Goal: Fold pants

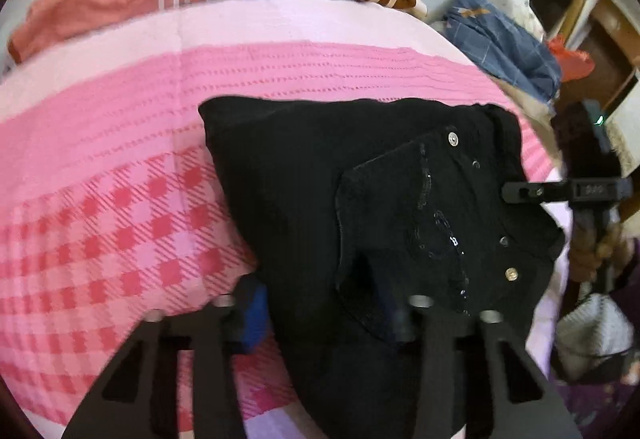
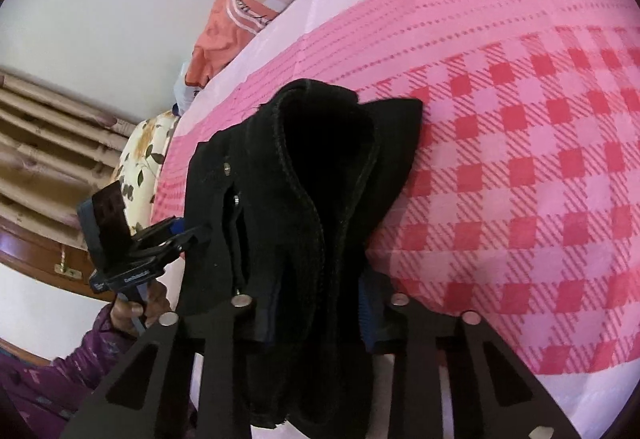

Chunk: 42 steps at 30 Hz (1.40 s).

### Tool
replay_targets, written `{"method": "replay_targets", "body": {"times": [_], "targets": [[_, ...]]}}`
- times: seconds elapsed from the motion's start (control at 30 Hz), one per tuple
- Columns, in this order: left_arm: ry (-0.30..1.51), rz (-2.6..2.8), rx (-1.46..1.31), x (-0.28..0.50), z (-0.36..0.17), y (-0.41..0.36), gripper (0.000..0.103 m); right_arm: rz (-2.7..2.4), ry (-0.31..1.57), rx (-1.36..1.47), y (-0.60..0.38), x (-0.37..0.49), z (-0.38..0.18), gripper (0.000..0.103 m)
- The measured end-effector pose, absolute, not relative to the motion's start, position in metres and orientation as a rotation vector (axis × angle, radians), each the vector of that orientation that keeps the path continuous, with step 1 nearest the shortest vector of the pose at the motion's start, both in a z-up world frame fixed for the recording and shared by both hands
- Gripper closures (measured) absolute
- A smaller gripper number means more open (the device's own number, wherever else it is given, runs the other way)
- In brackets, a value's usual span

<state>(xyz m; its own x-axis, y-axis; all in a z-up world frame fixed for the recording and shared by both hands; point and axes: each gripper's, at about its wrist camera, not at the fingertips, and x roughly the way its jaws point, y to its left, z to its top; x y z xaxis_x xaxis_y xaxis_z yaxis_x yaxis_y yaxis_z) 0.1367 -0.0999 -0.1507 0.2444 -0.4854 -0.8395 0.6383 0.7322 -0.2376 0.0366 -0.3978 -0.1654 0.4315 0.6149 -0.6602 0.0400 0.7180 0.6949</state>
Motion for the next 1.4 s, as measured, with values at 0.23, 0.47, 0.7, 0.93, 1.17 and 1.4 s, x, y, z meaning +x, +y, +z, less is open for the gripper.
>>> {"method": "replay_targets", "body": {"times": [0.23, 0.47, 0.7, 0.93, 1.17, 1.4], "targets": [[1.005, -0.717, 0.184, 0.122, -0.137, -0.102, 0.083, 0.417, 1.023, 0.816, -0.400, 0.033, -0.158, 0.080], [0.969, -0.688, 0.200, 0.116, -0.121, -0.099, 0.084, 0.446, 0.988, 0.863, -0.389, 0.032, -0.153, 0.080], [0.949, -0.643, 0.188, 0.119, -0.108, -0.085, 0.084, 0.477, 0.977, 0.899, -0.372, 0.040, -0.155, 0.080], [0.924, -0.607, 0.189, 0.118, -0.099, -0.069, 0.084, 0.506, 0.970, 0.907, -0.351, 0.056, -0.152, 0.080], [0.903, -0.564, 0.179, 0.122, -0.094, -0.046, 0.084, 0.540, 0.972, 0.906, -0.324, 0.072, -0.149, 0.080], [0.888, -0.509, 0.147, 0.131, -0.088, -0.015, 0.084, 0.584, 0.985, 0.893, -0.295, 0.091, -0.142, 0.080]]}}
